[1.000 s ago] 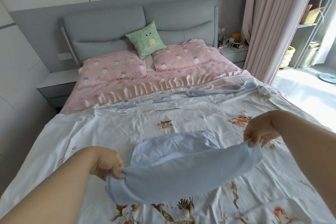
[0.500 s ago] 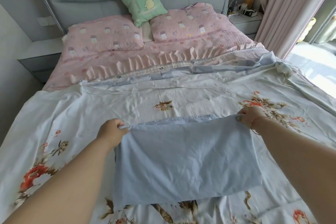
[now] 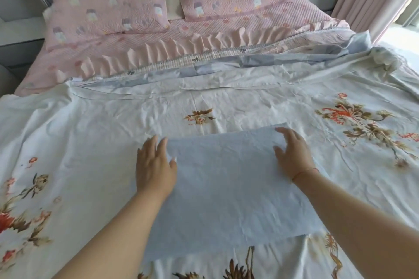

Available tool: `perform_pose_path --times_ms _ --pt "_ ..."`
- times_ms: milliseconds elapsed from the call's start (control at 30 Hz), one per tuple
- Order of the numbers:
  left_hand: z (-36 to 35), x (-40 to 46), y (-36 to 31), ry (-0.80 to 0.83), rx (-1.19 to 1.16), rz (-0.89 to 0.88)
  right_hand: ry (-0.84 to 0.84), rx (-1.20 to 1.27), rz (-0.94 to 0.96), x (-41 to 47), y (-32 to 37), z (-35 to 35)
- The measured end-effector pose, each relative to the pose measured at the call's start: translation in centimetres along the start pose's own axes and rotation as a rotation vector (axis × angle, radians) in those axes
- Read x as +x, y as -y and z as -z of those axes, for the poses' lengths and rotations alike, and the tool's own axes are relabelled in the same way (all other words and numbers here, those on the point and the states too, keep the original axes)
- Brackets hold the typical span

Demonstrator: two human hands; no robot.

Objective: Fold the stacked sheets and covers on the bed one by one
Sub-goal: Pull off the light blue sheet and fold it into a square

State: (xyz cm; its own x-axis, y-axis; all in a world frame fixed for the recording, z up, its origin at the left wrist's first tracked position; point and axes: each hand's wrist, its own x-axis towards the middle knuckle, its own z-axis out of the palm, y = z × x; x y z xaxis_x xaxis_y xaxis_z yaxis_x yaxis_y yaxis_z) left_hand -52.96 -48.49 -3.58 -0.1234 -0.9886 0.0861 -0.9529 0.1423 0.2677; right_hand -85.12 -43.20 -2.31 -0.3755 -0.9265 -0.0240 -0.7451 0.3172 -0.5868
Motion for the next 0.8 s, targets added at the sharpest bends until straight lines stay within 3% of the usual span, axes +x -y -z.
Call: perform_pose_path --times_ms 167,300,367,500,600,700,733,800 --pt "-5.5 -5.0 -3.3 0.292 0.133 -0.370 0.261 -0.334 0.398 -5.6 -0.6 -5.5" --pt "-7.6 -4.3 -2.3 0.394 0.247 -0.268 0.373 -0.637 0.440 -3.9 -1.4 -7.3" --pt "-8.1 -3.6 -0.4 0.382 0.305 -0.157 0.422 -0.675 0.356 -2.5 -2.4 -7.6" --pt "-8.1 -2.5 3.3 0.387 0.360 0.114 0.349 -0.700 0.170 -0.3 -4.5 -7.1" --pt "-7.7 -1.9 5.2 0.398 0.315 0.185 0.324 -0.622 -0.048 0.6 -6.3 -5.5" --pt "-7.5 -2.3 5.6 0.127 0.121 0.172 0.114 -0.293 -0.324 0.6 -6.9 -3.9" --pt "-7.3 -2.6 5.4 0.026 0.040 0.241 0.062 -0.199 -0.409 0.5 -7.0 -3.3" --pt "-6.5 -2.9 4.6 -0.004 -0.029 0.431 0.087 -0.131 -0.523 0.5 -7.4 -2.5"
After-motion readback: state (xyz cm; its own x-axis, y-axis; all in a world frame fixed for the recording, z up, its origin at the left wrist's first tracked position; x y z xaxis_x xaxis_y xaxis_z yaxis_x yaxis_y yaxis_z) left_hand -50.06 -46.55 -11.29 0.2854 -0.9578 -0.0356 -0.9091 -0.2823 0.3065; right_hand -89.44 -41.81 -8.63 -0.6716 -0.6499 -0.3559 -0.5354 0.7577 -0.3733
